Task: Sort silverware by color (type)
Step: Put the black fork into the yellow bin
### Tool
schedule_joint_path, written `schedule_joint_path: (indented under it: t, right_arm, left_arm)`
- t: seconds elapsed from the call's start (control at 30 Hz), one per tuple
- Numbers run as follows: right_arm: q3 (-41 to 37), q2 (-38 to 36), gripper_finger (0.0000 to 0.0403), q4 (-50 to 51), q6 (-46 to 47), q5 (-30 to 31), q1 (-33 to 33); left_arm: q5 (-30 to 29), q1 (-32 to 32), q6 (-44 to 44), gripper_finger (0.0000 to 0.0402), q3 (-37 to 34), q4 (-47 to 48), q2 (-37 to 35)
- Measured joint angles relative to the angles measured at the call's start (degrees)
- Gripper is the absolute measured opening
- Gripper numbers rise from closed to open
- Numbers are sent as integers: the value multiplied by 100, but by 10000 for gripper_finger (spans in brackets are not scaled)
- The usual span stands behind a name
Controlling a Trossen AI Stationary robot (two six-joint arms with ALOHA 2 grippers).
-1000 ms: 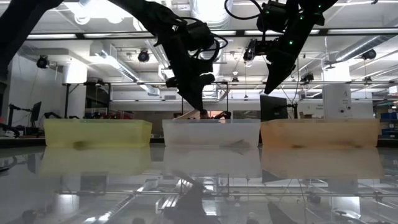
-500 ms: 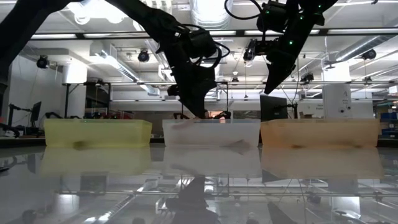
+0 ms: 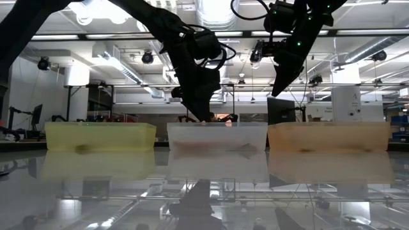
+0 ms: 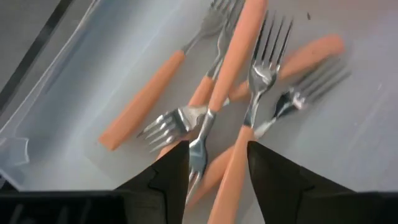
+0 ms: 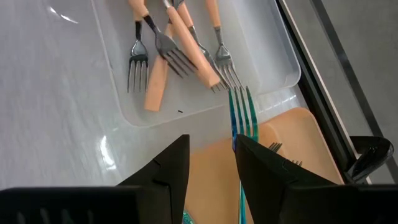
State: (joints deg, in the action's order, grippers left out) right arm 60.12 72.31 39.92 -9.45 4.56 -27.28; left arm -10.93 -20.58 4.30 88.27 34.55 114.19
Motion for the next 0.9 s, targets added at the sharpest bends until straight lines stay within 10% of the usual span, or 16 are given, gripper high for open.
schedule_joint_path:
  t: [0.5, 0.9]
  right_arm:
    - [0, 0, 121, 0, 0, -2, 2]
    - [0, 0, 121, 0, 0, 0, 1]
  left_arm:
    - [108, 839, 2, 144, 9, 1005, -1138]
    - [149, 2745, 1896, 144, -66, 3632, -1755]
